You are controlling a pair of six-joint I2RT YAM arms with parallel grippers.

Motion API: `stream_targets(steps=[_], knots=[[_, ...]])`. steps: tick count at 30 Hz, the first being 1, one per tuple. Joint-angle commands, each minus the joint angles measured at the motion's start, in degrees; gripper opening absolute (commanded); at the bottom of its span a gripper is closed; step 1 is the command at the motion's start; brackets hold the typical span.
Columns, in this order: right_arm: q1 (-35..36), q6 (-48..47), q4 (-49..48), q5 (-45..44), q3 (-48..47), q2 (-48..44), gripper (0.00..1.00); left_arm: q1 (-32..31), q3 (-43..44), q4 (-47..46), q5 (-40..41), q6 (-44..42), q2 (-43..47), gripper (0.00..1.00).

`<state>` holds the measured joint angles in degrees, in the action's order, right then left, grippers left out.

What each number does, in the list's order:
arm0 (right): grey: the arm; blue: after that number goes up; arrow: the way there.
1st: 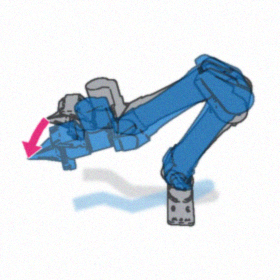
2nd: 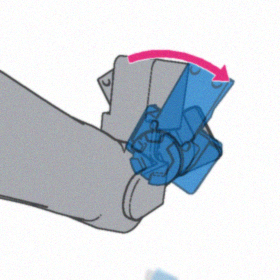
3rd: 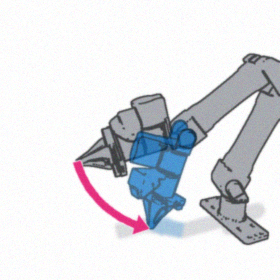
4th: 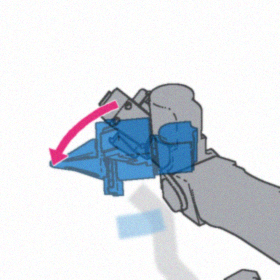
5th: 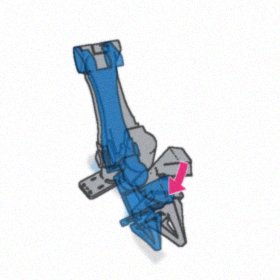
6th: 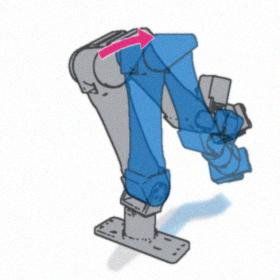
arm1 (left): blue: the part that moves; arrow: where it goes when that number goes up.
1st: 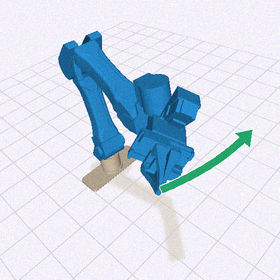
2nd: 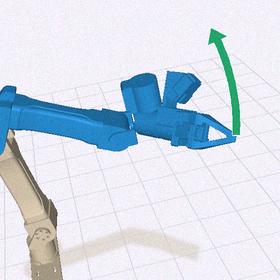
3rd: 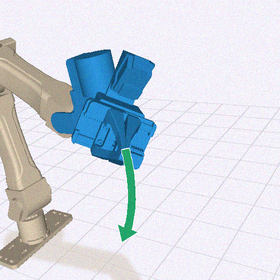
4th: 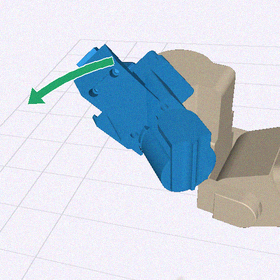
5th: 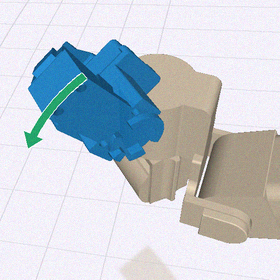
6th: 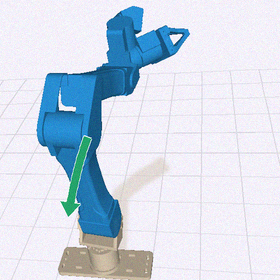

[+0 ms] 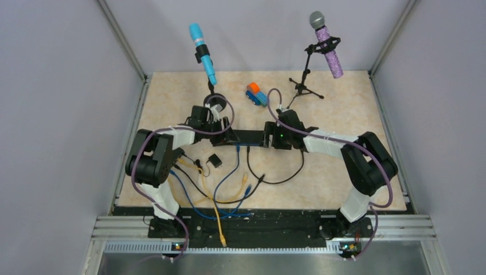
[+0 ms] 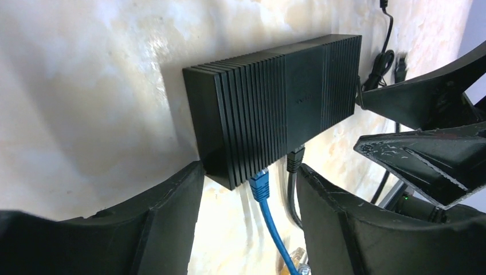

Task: Pull the plug from the switch port
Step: Move the switch port to the center of the board.

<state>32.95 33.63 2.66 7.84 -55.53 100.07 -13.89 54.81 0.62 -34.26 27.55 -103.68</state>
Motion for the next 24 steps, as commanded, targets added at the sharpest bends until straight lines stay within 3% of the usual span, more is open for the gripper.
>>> stream_targets(steps=[1,3,8,16,20,24], knots=[[-1.1,-0.2,0.1,-2.7,2.0,-7.0,0.77,-0.3,-2.1,1.0,0.4,0.5,2.7,0.68],[-1.1,-2.0,2.0,-3.1,0.9,-8.5,0.79,-0.3,-1.6,2.5,1.4,-0.2,3.2,0.73],[-1.1,-9.6,9.8,-7.3,-6.9,-8.6,0.82,-0.2,0.5,6.3,5.1,-1.9,6.5,0.97],[-1.1,-17.7,17.8,-15.0,-21.1,-2.9,0.84,0.9,0.5,11.4,12.6,-3.8,16.3,0.99],[-1.1,-16.6,19.2,-14.6,-25.5,0.9,0.84,1.9,-1.4,13.9,16.2,-4.8,22.6,0.99],[-1.1,-14.2,19.6,-8.3,-28.7,4.8,0.80,2.2,-4.5,16.9,18.2,-6.0,28.7,0.99]])
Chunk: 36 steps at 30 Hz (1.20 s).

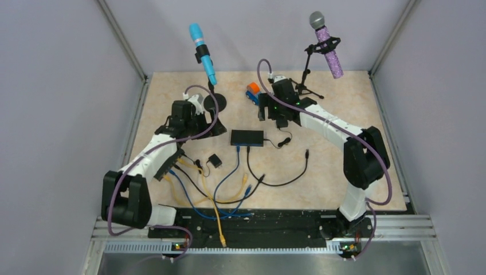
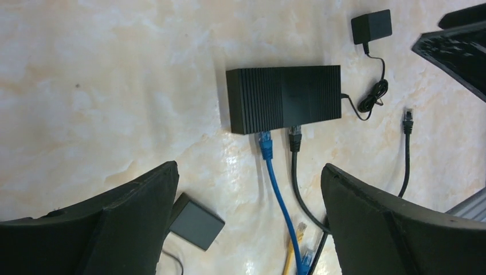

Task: Pull the plug from the switch port
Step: Move the switch port to the center of the board.

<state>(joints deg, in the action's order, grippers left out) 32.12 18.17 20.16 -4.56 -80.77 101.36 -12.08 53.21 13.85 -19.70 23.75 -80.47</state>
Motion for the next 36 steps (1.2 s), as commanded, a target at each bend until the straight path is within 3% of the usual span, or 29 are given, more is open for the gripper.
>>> stream_targets(steps=[1,9,13,17,25,29,36], knots=[[-0.2,2.1,1.6,6.4,-3.3,4.0,0.77,0.4,-3.7,4.6,3.8,-2.4,6.9,0.99],[2.2,10.1,-3.2,10.8,4.0,2.1,0.77,0.1,-7.3,13.0,-10.5,-5.2,16.8,0.99],[3.7,13.3,-5.8,12.0,9.3,-1.4,0.77,-2.8,-7.4,21.1,-10.0,-6.5,20.0,0.99],[4.0,16.3,-7.9,12.3,14.9,-4.7,0.77,-7.8,-9.9,22.2,-8.0,-5.2,22.1,0.99],[4.0,19.7,-9.2,9.3,22.5,-13.5,0.77,-15.9,-8.0,25.7,-2.4,-3.4,15.9,0.92],[4.0,20.1,-8.2,7.1,24.5,-16.1,0.78,-17.1,-7.8,26.4,-4.3,-3.7,13.7,0.88],[3.9,21.2,-7.9,5.4,27.5,-19.2,0.78,-20.9,-6.4,24.8,-5.4,-2.8,7.9,0.55]])
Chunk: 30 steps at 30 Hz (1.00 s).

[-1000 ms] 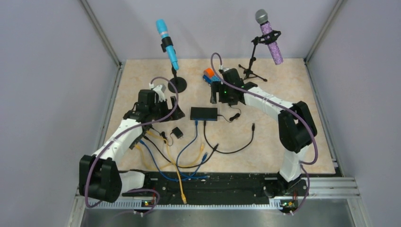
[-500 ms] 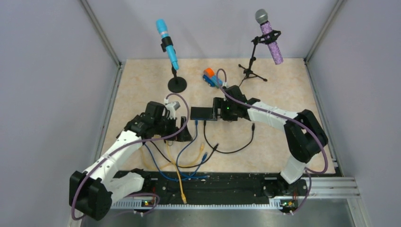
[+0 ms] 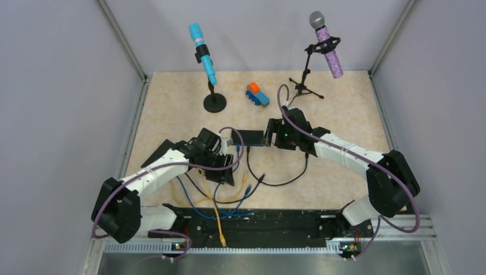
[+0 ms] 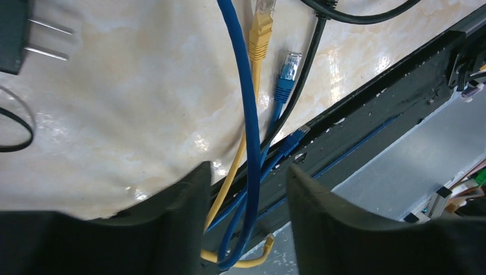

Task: Pull the plug from the switch port
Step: Move the switch port to the center of the board.

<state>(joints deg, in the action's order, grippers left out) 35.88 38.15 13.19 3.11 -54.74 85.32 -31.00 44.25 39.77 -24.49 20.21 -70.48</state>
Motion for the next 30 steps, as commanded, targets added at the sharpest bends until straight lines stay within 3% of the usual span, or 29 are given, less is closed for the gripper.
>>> stream_targets(steps=[1,6,12,19,22,27,30], knots=[[0.2,1.3,-0.7,-2.4,1.6,-3.5,0.78,-2.3,3.0,-1.5,-0.2,1.0,-2.7,0.50],[0.2,1.3,0.6,-4.6,2.5,-5.2,0.79,-2.7,4.5,-7.3,-3.2,5.0,-4.7,0.31],[0.0,1.3,2.6,-8.1,3.9,-8.4,0.80,-3.1,6.4,-16.3,-10.8,11.6,-7.7,0.29],[-1.4,1.3,4.1,-11.0,5.7,-12.5,0.81,-3.5,8.5,-22.6,-16.2,15.5,-8.9,0.32],[-2.2,1.0,5.0,-11.5,5.8,-13.5,0.81,-3.5,9.8,-22.1,-12.9,16.8,-7.3,0.35],[-2.6,0.9,5.3,-11.7,6.4,-14.0,0.81,-3.6,8.6,-28.5,-16.2,21.4,-9.6,0.36],[-2.7,0.9,5.3,-11.5,6.8,-13.9,0.82,-3.5,8.2,-28.0,-15.8,21.5,-10.5,0.48]])
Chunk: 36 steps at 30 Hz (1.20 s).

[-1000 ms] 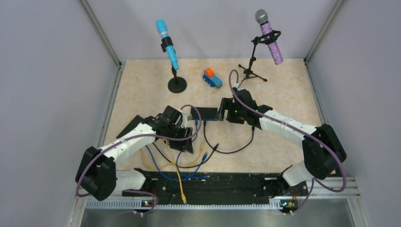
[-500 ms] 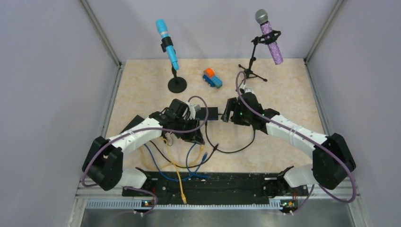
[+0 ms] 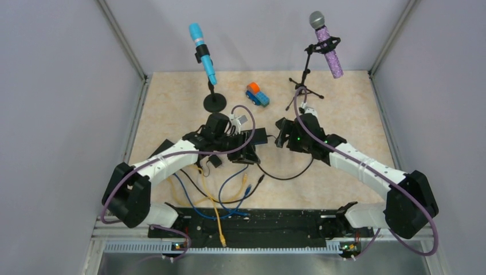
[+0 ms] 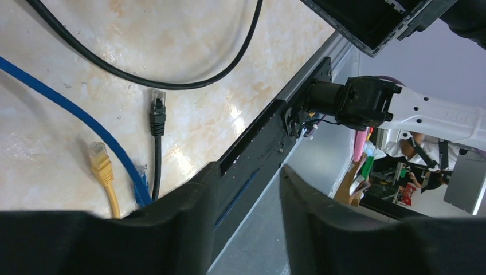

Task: Pull the plug from the switch port
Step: Move the switch port to the center of the board.

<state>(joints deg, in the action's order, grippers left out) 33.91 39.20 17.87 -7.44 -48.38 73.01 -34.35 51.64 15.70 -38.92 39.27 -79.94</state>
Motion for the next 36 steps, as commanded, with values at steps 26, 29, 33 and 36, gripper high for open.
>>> stream_targets(steps=[26,29,33,36], knots=[[-0.8,1.9,-3.2,5.7,4.5,-0.3,0.82,-0.1,-5.6,33.4,22.3,-13.9,20.4,0.94],[-0.8,1.8,-3.1,6.0,4.3,0.1,0.82,0.0,-6.0,32.5,19.7,-14.4,20.6,0.91],[-0.8,1.8,-3.2,6.1,4.4,0.4,0.82,-0.2,-6.0,31.2,17.0,-15.0,17.8,0.73],[-0.8,1.9,-3.1,6.0,4.8,0.2,0.82,-0.9,-6.2,30.7,15.7,-15.4,15.2,0.55]])
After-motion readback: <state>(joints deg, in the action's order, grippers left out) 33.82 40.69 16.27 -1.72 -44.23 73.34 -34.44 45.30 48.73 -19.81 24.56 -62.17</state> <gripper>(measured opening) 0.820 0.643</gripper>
